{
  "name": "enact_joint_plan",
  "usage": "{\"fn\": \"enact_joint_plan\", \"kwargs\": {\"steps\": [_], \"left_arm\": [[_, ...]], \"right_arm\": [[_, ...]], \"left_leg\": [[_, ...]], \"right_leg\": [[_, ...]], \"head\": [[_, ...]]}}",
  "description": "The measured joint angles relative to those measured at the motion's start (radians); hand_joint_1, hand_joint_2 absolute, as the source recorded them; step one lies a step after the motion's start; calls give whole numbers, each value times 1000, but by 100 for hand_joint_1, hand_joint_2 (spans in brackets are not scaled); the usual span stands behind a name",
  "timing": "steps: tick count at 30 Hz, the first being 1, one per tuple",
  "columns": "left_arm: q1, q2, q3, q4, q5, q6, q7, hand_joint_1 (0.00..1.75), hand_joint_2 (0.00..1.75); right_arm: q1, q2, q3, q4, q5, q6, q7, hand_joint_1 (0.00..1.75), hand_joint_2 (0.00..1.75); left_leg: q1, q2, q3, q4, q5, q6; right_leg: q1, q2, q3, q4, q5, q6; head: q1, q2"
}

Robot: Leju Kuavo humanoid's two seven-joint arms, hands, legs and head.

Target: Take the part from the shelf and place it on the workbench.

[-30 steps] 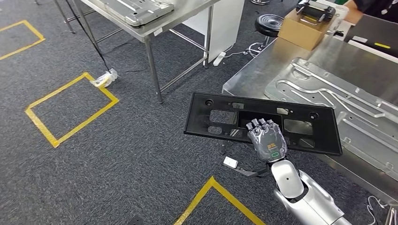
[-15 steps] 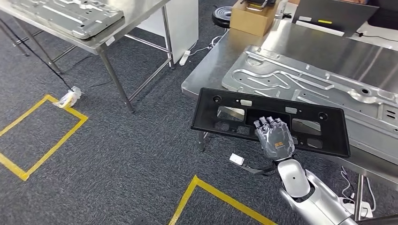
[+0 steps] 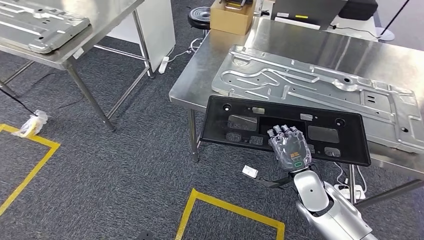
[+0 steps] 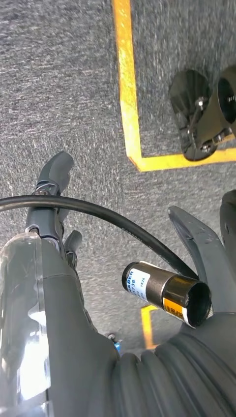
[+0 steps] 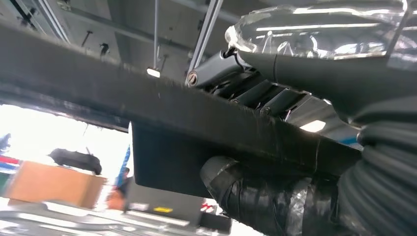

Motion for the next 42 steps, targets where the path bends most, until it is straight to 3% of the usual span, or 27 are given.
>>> {"fn": "enact_joint_plan", "kwargs": {"steps": [1, 2, 3, 5, 7, 9, 10, 12, 14, 15, 16, 17, 18, 20, 21, 24, 39, 42], "left_arm": [[1, 0, 0, 0, 0, 0, 0, 0, 175], [1, 0, 0, 0, -1, 0, 0, 0, 175], [0, 0, 0, 0, -2, 0, 0, 0, 175], [-3, -1, 0, 0, -3, 0, 0, 0, 175], [-4, -1, 0, 0, -3, 1, 0, 0, 175], [-6, -1, 0, 0, -3, 1, 0, 0, 175], [-6, 0, 0, 0, -3, 1, 0, 0, 175], [-6, 0, 0, 0, -4, 1, 0, 0, 175], [0, 0, 0, 0, -4, 1, 0, 0, 175], [4, 0, 0, 0, -4, 1, 1, 0, 175], [8, 0, 0, 0, -5, 1, 1, 0, 175], [10, 0, 0, 0, -5, 1, 1, 0, 175], [11, 0, 0, 0, -6, 1, 2, 0, 175], [9, 1, 0, 0, -7, 1, 3, 0, 175], [8, 1, 0, 0, -7, 2, 4, 0, 175], [6, 1, 0, 0, -6, 9, 19, 0, 175], [4, -1, 16, 0, 18, 18, 50, 0, 175], [3, -2, 18, 0, 20, 14, 49, 0, 175]], "right_arm": [[2, 0, 0, 1, 0, 0, -3, 175, 175], [3, 0, 0, 3, 0, 0, -6, 175, 175], [3, 0, 0, 4, 0, 0, -8, 175, 175], [0, 1, -1, 4, 0, 0, -10, 175, 175], [-3, 2, -2, 4, 0, 0, -10, 175, 175], [-3, 2, -3, 5, 0, 0, -11, 175, 175], [-3, 3, -3, 5, 0, 0, -12, 175, 175], [-4, 6, -4, 6, 0, 0, -13, 175, 175], [-3, 13, -4, 7, 0, 0, -16, 175, 175], [0, 16, -5, 8, 0, 0, -18, 175, 175], [4, 20, -5, 9, 0, 0, -19, 175, 175], [7, 22, -6, 10, 0, 0, -17, 175, 175], [10, 23, -7, 10, 0, -1, -13, 175, 175], [11, 24, -7, 11, 0, -1, -5, 175, 175], [10, 24, -7, 11, 0, -1, -3, 175, 175], [10, 24, -7, 11, 0, -1, -4, 175, 175], [6, 38, -3, 14, 0, -1, -103, 175, 175], [6, 52, -9, 18, 0, -1, -158, 175, 175]], "left_leg": [[0, 14, 0, 1, -1, -1], [0, 27, 1, 2, -3, -2], [0, 39, 3, 3, -6, -4], [-4, 61, 7, 9, -14, -12], [-10, 79, 11, 11, -20, -22], [-12, 98, 16, 8, -25, -33], [-11, 94, 18, 13, -32, -39], [-7, 51, -3, 71, -74, -48], [-5, 5, -62, 200, -141, -51], [-5, -3, -91, 259, -161, -53], [-5, -7, -110, 292, -163, -53], [-5, -8, -112, 287, -143, -52], [-5, -8, -97, 242, -106, -49], [-6, -16, -47, 111, -36, -40], [-6, -20, -28, 63, -18, -37], [-7, -26, -17, 28, -13, -38], [-12, -31, -19, 27, -9, -27], [-16, -31, -20, 31, -9, -18]], "right_leg": [[-2, -4, -9, 20, 1, 3], [-4, -9, 3, 0, 21, 5], [-5, -18, 34, -58, 54, 5], [1, -65, 107, -197, 105, -3], [10, -89, 134, -255, 115, -16], [11, -66, 133, -256, 117, -27], [9, -55, 134, -260, 119, -33], [2, -32, 138, -266, 124, -45], [2, -10, 136, -266, 125, -54], [3, 1, 136, -265, 124, -56], [4, 12, 136, -262, 124, -57], [5, 22, 136, -260, 122, -58], [5, 31, 136, -256, 119, -57], [6, 44, 136, -246, 113, -51], [8, 47, 134, -242, 111, -47], [11, 49, 127, -238, 109, -44], [7, 42, 132, -250, 116, -30], [1, 45, 133, -257, 120, -20]], "head": [[0, 0], [0, 0], [0, 0], [0, 0], [-1, 0], [-2, 0], [-2, 0], [-3, 0], [-4, 0], [-4, 0], [-4, 0], [-4, 0], [-4, 0], [-4, 0], [-4, 0], [-3, 0], [-3, 0], [-3, 0]]}}
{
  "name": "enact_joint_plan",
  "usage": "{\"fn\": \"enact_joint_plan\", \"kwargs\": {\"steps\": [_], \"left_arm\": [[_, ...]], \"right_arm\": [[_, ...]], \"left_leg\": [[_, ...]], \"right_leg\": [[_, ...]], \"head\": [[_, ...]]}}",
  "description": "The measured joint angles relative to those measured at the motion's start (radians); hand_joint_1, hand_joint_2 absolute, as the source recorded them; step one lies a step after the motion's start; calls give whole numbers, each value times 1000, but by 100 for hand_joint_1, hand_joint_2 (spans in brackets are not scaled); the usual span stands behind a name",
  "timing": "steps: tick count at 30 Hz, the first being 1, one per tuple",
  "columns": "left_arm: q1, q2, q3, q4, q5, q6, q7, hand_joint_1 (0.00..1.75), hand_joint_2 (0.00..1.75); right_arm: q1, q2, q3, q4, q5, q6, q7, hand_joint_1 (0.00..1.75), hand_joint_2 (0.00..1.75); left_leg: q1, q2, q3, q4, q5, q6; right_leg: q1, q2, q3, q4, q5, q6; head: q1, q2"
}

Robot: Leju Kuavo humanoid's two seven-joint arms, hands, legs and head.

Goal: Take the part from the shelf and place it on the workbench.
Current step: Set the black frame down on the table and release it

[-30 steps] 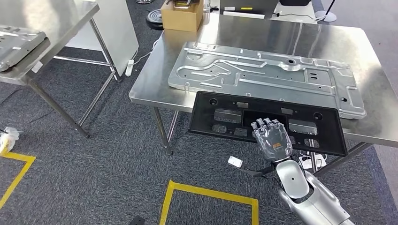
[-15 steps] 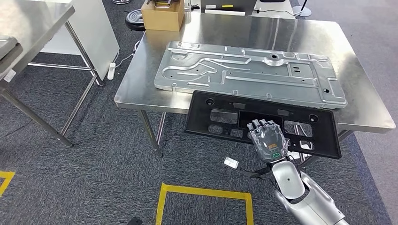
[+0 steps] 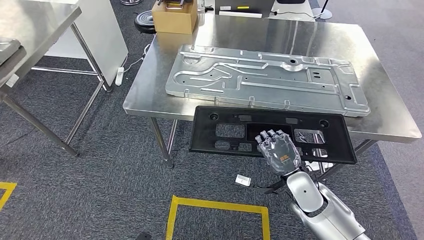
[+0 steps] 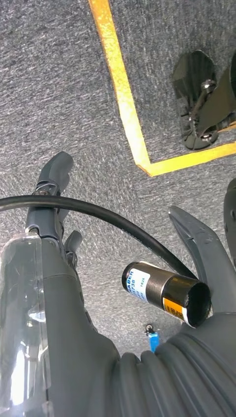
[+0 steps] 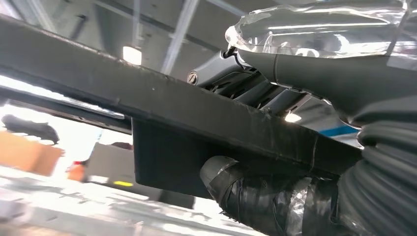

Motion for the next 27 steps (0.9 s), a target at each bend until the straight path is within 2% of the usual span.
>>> {"fn": "enact_joint_plan", "kwargs": {"steps": [2, 4, 5, 7, 8, 9, 10, 12, 14, 16, 18, 19, 20, 22, 23, 24, 25, 27], "left_arm": [[0, -2, 2, 0, 1, -2, -2, 0, 175], [0, -4, 3, 0, 2, -3, -4, 0, 175], [0, -5, 4, 0, 2, -4, -4, 0, 175], [2, -6, 7, 0, 2, -5, -5, 0, 175], [3, -6, 8, 0, 2, -5, -6, 0, 175], [4, -6, 8, 0, 2, -7, -6, 0, 175], [5, -7, 9, 0, 2, -8, -7, 0, 175], [4, -6, 11, 0, 1, -10, -9, 0, 175], [3, -5, 13, 0, 0, -10, -10, 0, 175], [3, -5, 14, 0, -1, -10, -10, 0, 175], [2, -5, 14, 0, -1, -10, -11, 0, 175], [1, -5, 14, 0, -1, -10, -11, 0, 175], [0, -5, 14, 0, -1, -10, -12, 0, 175], [0, -5, 14, 0, -2, -10, -12, 0, 175], [1, -5, 14, 0, -2, -10, -12, 0, 175], [3, -6, 14, 0, -2, -10, -13, 0, 175], [4, -6, 14, 0, -3, -10, -13, 0, 175], [4, -6, 15, 0, -2, -10, -13, 0, 175]], "right_arm": [[0, 8, -7, 3, 0, 0, -26, 175, 175], [-2, 13, -11, 4, 0, 0, -38, 175, 175], [-3, 16, -12, 6, 0, 1, -41, 175, 175], [-4, 22, -14, 10, 0, 1, -44, 175, 175], [-3, 25, -15, 13, 0, 2, -46, 175, 175], [-3, 27, -15, 16, 0, 2, -47, 175, 175], [-3, 29, -16, 19, 0, 3, -48, 175, 175], [-6, 34, -18, 23, 0, 4, -50, 175, 175], [-9, 39, -20, 26, 0, 5, -51, 175, 175], [-10, 43, -22, 29, 0, 6, -54, 175, 175], [-10, 44, -24, 31, 0, 7, -59, 175, 175], [-12, 45, -26, 31, 0, 8, -60, 175, 175], [-12, 47, -27, 32, 0, 8, -61, 175, 175], [-12, 50, -27, 35, 0, 8, -63, 175, 175], [-12, 51, -27, 37, 0, 8, -64, 175, 175], [-11, 52, -27, 39, 0, 8, -65, 175, 175], [-11, 53, -27, 41, 0, 8, -66, 175, 175], [-11, 56, -29, 42, 0, 8, -66, 175, 175]], "left_leg": [[4, 4, 7, -16, 9, 9], [12, 11, 20, -41, 21, 14], [15, 14, 24, -49, 24, 15], [17, 19, 25, -51, 22, 14], [19, 21, 26, -49, 20, 12], [22, 23, 26, -46, 16, 8], [26, 24, 27, -41, 12, 1], [33, 25, 26, -24, -2, -18], [32, 25, 23, -12, -13, -37], [32, 26, 26, -13, -16, -48], [36, 25, 25, 0, -29, -56], [37, 25, 12, 32, -46, -57], [36, 24, -15, 86, -71, -57], [31, 24, -94, 225, -119, -51], [27, 23, -128, 273, -126, -46], [22, 23, -145, 285, -110, -38], [15, 22, -144, 259, -76, -26], [-2, 16, -101, 137, 8, 11]], "right_leg": [[1, -3, 1, -4, 2, 8], [3, -22, -16, 33, -23, 14], [2, -35, -38, 81, -49, 16], [-5, -44, -99, 203, -102, 24], [-10, -46, -119, 241, -110, 28], [-15, -48, -121, 244, -99, 33], [-20, -51, -103, 207, -71, 39], [-25, -59, -42, 85, -22, 49], [-24, -60, -11, 24, -14, 36], [-19, -54, -12, 29, -22, 10], [-17, -51, -7, 29, -27, -8], [-15, -50, -2, 29, -29, -16], [-13, -49, 3, 28, -32, -23], [-4, -46, 10, 28, -40, -34], [2, -44, 15, 28, -44, -39], [8, -41, 21, 28, -48, -42], [15, -39, 29, 28, -54, -45], [25, -35, 47, 26, -66, -49]], "head": [[0, 0], [1, 0], [1, 0], [1, 0], [1, 0], [1, 0], [1, 0], [3, 0], [3, 0], [1, 0], [0, 0], [-1, 0], [-2, 0], [-2, 0], [-2, 0], [-2, 0], [-2, 0], [-1, 0]]}}
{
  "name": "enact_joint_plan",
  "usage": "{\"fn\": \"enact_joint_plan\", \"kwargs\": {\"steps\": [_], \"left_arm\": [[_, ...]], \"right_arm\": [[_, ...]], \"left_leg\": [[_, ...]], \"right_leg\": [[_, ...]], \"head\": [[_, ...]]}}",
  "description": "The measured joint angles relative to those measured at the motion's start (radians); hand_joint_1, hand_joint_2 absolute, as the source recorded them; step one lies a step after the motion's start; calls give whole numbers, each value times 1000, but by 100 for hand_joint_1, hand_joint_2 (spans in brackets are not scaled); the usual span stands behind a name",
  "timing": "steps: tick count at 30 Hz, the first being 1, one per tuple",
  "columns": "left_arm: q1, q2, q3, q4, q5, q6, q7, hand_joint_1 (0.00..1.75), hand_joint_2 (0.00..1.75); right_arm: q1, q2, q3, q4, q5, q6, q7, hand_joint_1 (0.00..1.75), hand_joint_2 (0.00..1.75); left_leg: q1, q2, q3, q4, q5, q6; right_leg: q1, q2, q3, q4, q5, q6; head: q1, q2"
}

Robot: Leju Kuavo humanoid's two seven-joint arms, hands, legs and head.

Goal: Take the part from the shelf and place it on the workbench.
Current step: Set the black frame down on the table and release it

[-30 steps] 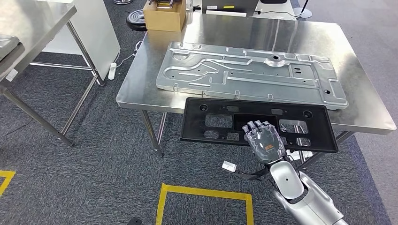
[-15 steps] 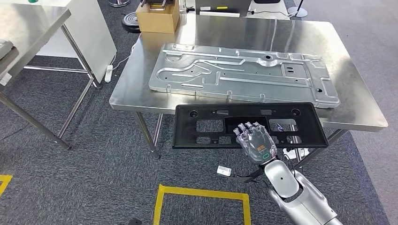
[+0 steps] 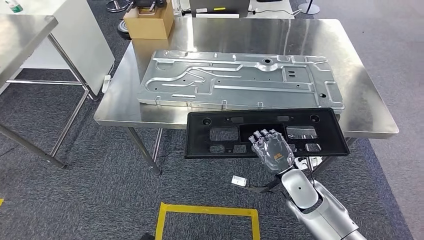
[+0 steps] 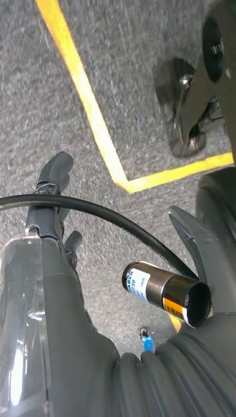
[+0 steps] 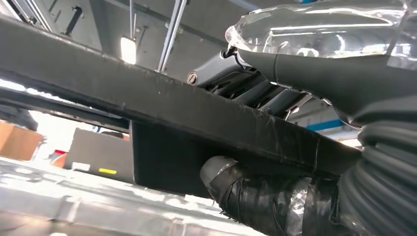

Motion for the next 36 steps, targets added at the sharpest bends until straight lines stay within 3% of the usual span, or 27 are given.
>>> {"fn": "enact_joint_plan", "kwargs": {"steps": [1, 3, 7, 9, 11, 12, 13, 15, 17, 20, 22, 23, 26, 27, 28, 29, 31, 32, 33, 36], "left_arm": [[0, 0, 0, 0, 0, 0, 0, 0, 175], [-2, 0, 1, 0, 0, 0, 0, 0, 175], [-2, -5, 1, 0, 0, 1, 1, 0, 175], [-2, -7, 2, 0, 0, 1, 2, 0, 175], [-1, -8, 2, 0, -1, 1, 4, 0, 175], [1, -9, 2, 0, -1, 1, 6, 0, 175], [3, -9, 2, 0, -2, 1, 8, 0, 175], [7, -10, 2, 0, -3, 1, 11, 0, 175], [5, -11, 3, 0, -4, 1, 11, 0, 175], [5, -12, 5, 0, -6, 1, 12, 0, 175], [5, -12, 6, 0, -6, 2, 13, 0, 175], [4, -12, 6, 0, -6, 2, 13, 0, 175], [3, -12, 9, 0, -6, 3, 12, 0, 175], [5, -12, 9, 0, -6, 3, 12, 0, 175], [7, -12, 10, 0, -6, 3, 12, 0, 175], [10, -12, 10, 0, -6, 3, 12, 0, 175], [14, -10, 11, 0, -7, 3, 12, 0, 175], [14, -9, 12, 0, -8, 3, 12, 0, 175], [15, -8, 13, 0, -9, 3, 12, 0, 175], [18, -9, 15, 0, -12, 4, 13, 0, 175]], "right_arm": [[-1, 2, -1, 1, 0, 0, 0, 175, 175], [-2, 5, -2, 4, 0, 1, -1, 175, 175], [1, 8, -4, 6, 0, 0, -5, 175, 175], [-4, 8, -4, 7, 0, 0, 0, 175, 175], [-4, 8, 1, 11, 0, 0, 16, 175, 175], [-4, 8, 4, 14, 0, 0, 26, 175, 175], [-4, 7, 8, 18, 0, 0, 37, 175, 175], [-8, 6, 16, 23, 0, -1, 50, 175, 175], [-14, 4, 23, 27, 0, 0, 56, 175, 175], [-20, 1, 34, 30, 0, -2, 60, 175, 175], [-25, -2, 38, 30, 0, -3, 64, 175, 175], [-30, -4, 39, 30, 0, -3, 67, 175, 175], [-41, -6, 44, 30, 0, -3, 80, 175, 175], [-41, -6, 47, 31, 0, -3, 86, 175, 175], [-41, -7, 52, 33, 0, -3, 94, 175, 175], [-40, -7, 57, 34, 0, -4, 102, 175, 175], [-41, -8, 68, 39, 0, -7, 117, 175, 175], [-42, -8, 74, 40, 0, -8, 123, 175, 175], [-43, -8, 80, 42, 0, -9, 128, 175, 175], [-46, -8, 95, 46, 0, -10, 131, 175, 175]], "left_leg": [[-7, -3, 23, -54, 25, 17], [-17, -7, 51, -114, 30, 39], [-9, -2, 103, -181, 29, 34], [-5, -1, 122, -193, 26, 30], [-2, -1, 131, -191, 15, 24], [1, -1, 137, -189, 8, 19], [5, -1, 143, -185, 0, 14], [13, -1, 156, -173, -19, 1], [15, 0, 159, -163, -35, -13], [12, 2, 164, -159, -47, -35], [13, 2, 158, -127, -56, -43], [14, 2, 136, -84, -69, -46], [15, 2, 19, 91, -130, -48], [15, 2, -9, 117, -136, -45], [14, 2, -21, 107, -121, -40], [11, 1, -17, 66, -85, -32], [1, -1, 14, -55, 10, -8], [-5, -2, 27, -102, 33, 2], [-10, -3, 35, -131, 45, 9], [-11, -4, 66, -167, 45, 17]], "right_leg": [[2, 2, 6, -1, -5, 1], [-2, 4, 11, -5, -6, 9], [-4, -2, 9, 19, -11, 29], [-10, -6, -41, 106, -50, 42], [-22, -9, -115, 205, -78, 57], [-27, -10, -137, 220, -69, 65], [-32, -12, -142, 201, -41, 71], [-39, -19, -108, 89, 44, 80], [-35, -26, -83, 4, 73, 72], [-30, -23, -77, -6, 66, 36], [-32, -20, -61, -11, 62, 20], [-32, -19, -52, -14, 59, 14], [-27, -14, -34, -15, 43, 3], [-24, -12, -26, -15, 36, 2], [-21, -10, -16, -15, 29, 2], [-17, -7, -5, -15, 21, 1], [-12, -5, 15, -16, 5, 3], [-11, -3, 20, -17, -1, 6], [-12, -2, 23, -19, -5, 10], [-14, -3, 34, -13, -3, 26]], "head": [[3, 0], [5, 0], [4, 0], [6, 0], [6, 0], [6, 0], [6, 0], [6, 0], [8, 0], [7, 0], [6, 0], [6, 0], [4, 0], [4, 0], [4, 0], [4, 0], [5, 0], [5, 0], [5, 0], [4, 0]]}}
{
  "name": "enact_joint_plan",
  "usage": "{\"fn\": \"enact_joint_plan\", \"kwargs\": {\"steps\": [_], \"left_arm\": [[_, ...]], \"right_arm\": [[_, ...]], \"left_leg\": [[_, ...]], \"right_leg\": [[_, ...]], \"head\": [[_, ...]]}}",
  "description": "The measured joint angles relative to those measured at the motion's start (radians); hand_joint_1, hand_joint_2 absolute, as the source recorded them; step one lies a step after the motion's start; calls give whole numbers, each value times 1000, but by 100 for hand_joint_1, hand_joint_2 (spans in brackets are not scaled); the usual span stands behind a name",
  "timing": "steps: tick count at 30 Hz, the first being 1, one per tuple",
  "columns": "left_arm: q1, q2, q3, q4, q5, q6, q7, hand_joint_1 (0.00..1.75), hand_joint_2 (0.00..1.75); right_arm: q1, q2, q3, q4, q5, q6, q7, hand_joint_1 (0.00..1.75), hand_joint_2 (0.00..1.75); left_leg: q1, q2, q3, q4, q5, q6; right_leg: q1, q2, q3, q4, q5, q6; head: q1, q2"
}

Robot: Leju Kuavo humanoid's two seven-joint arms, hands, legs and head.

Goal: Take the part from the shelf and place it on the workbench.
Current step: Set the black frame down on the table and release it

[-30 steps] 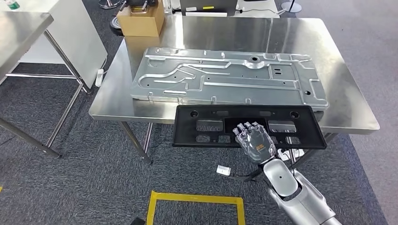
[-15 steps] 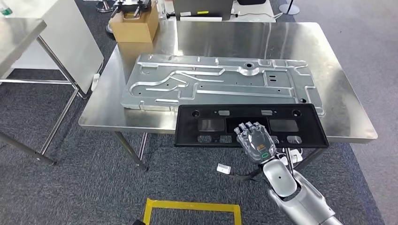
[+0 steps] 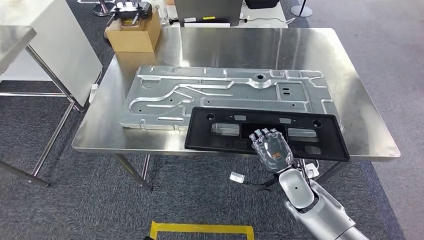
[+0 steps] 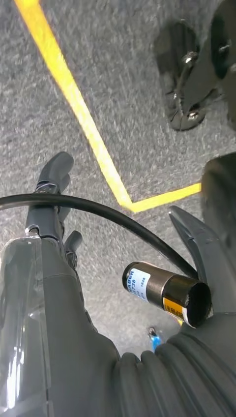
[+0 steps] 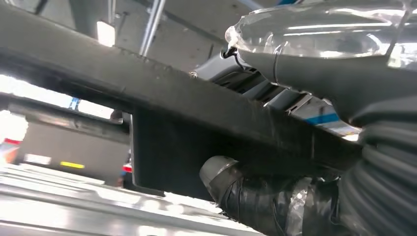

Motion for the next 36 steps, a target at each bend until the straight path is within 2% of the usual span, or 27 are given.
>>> {"fn": "enact_joint_plan", "kwargs": {"steps": [2, 3, 5, 6, 7, 8, 10, 12, 15, 17, 18, 20, 21, 22, 23, 25, 26, 27, 28, 29, 31, 32, 34, 36], "left_arm": [[2, -1, 0, 0, -1, 1, 0, 0, 175], [1, -1, 0, 0, -1, 1, 0, 0, 175], [-1, -1, 0, 0, -2, 2, 0, 0, 175], [-2, -2, 0, 0, -2, 2, 0, 0, 175], [0, -2, 1, 0, -2, 1, 0, 0, 175], [2, -3, 1, 0, -2, 1, 0, 0, 175], [5, -5, 1, 0, -1, 1, 1, 0, 175], [3, -5, 1, 0, -1, 2, 1, 0, 175], [1, -6, 2, 0, -1, 3, 2, 0, 175], [2, -5, 2, 0, -1, 3, 3, 0, 175], [1, -5, 2, 0, -1, 3, 3, 0, 175], [1, -6, 2, 0, -1, 3, 3, 0, 175], [2, -6, 2, 0, -1, 2, 3, 0, 175], [3, -6, 2, 0, -1, 2, 4, 0, 175], [5, -6, 2, 0, -1, 2, 4, 0, 175], [6, -6, 2, 0, -2, 2, 4, 0, 175], [5, -4, 2, 0, -2, 2, 4, 0, 175], [3, -2, 2, 0, -2, 2, 4, 0, 175], [2, -1, 2, 0, -3, 1, 4, 0, 175], [1, 0, 2, 0, -4, 1, 4, 0, 175], [1, 0, 3, 0, -5, 0, 4, 0, 175], [1, 0, 3, 0, -5, 0, 4, 0, 175], [0, 0, 3, 0, -5, 0, 4, 0, 175], [-2, -1, 3, 0, -5, 0, 4, 0, 175]], "right_arm": [[-5, 0, 4, 2, 0, 0, 0, 175, 175], [-8, 0, 5, 3, 0, 0, 0, 175, 175], [-9, 0, 8, 4, 0, 0, -1, 175, 175], [-8, 0, 10, 6, 0, 0, -2, 175, 175], [-6, 0, 11, 8, 0, 0, -2, 175, 175], [-5, 0, 12, 10, 0, 1, -3, 175, 175], [-6, 0, 14, 14, 0, 1, -3, 175, 175], [-7, 0, 16, 18, 0, 1, -6, 175, 175], [-5, 1, 19, 22, 0, 0, -16, 175, 175], [-7, 1, 19, 23, 0, 0, -18, 175, 175], [-9, 2, 19, 23, 0, 0, -19, 175, 175], [-10, 3, 20, 24, 0, 0, -20, 175, 175], [-9, 4, 20, 25, 0, 0, -21, 175, 175], [-7, 4, 20, 26, 0, 0, -22, 175, 175], [-6, 4, 20, 28, 0, 0, -22, 175, 175], [-8, 5, 20, 31, 0, 0, -22, 175, 175], [-9, 7, 20, 32, 0, -1, -22, 175, 175], [-11, 8, 20, 33, 0, -1, -21, 175, 175], [-12, 10, 20, 35, 0, -2, -21, 175, 175], [-12, 11, 20, 36, 0, -2, -21, 175, 175], [-12, 12, 20, 37, 0, -2, -21, 175, 175], [-14, 12, 21, 38, 0, -2, -21, 175, 175], [-17, 12, 21, 40, 0, -2, -21, 175, 175], [-17, 12, 21, 43, 0, -3, -21, 175, 175]], "left_leg": [[6, 1, 26, -16, 0, 5], [7, 1, 33, -20, -3, 6], [8, 0, 41, -18, -14, 7], [8, -1, 46, -17, -20, 6], [9, -1, 53, -14, -28, 3], [11, -2, 62, -11, -38, 0], [14, -2, 81, -4, -58, -9], [15, -2, 90, 1, -73, -20], [14, -2, 98, 7, -83, -39], [17, -1, 86, 45, -97, -47], [18, -1, 59, 92, -116, -51], [20, -1, -20, 223, -165, -58], [21, -1, -58, 274, -181, -61], [21, -1, -79, 293, -178, -61], [21, -1, -82, 276, -154, -59], [19, -1, -38, 146, -66, -46], [16, -1, -14, 82, -41, -39], [13, -2, 3, 35, -33, -33], [9, -3, 12, 10, -38, -28], [8, -3, 14, 4, -50, -24], [10, -3, 32, -13, -32, -11], [13, -2, 42, -18, -23, -5], [14, -1, 55, -20, -16, 2], [13, -1, 58, -18, -23, 4]], "right_leg": [[-1, -4, -18, 48, -16, 8], [-3, -6, -47, 98, -37, 14], [-8, -7, -124, 211, -83, 26], [-11, -7, -155, 245, -92, 32], [-13, -8, -170, 244, -79, 36], [-16, -10, -167, 210, -45, 40], [-19, -15, -129, 84, 43, 42], [-13, -20, -105, 5, 74, 30], [-9, -19, -92, -6, 71, 0], [-12, -18, -78, -11, 69, -15], [-13, -17, -72, -13, 67, -20], [-12, -17, -66, -13, 59, -25], [-12, -17, -61, -13, 54, -26], [-11, -16, -55, -13, 49, -25], [-11, -16, -47, -13, 44, -24], [-10, -15, -29, -14, 33, -21], [-9, -14, -22, -15, 28, -17], [-9, -13, -18, -17, 23, -11], [-9, -12, -14, -18, 23, -4], [-8, -11, -13, -16, 27, 5], [-9, -12, -8, -7, 30, 19], [-9, -12, -13, 9, 21, 24], [-11, -13, -56, 92, -31, 33], [-12, -13, -133, 210, -81, 39]], "head": [[2, 0], [2, 0], [3, 0], [3, 0], [3, 0], [3, 0], [3, 0], [3, 0], [1, 0], [-1, 0], [-2, 0], [-5, 0], [-5, 0], [-5, 0], [-5, 0], [-4, 0], [-4, 0], [-4, 0], [-4, 0], [-4, 0], [-4, 0], [-4, 0], [-2, 0], [-2, 0]]}}
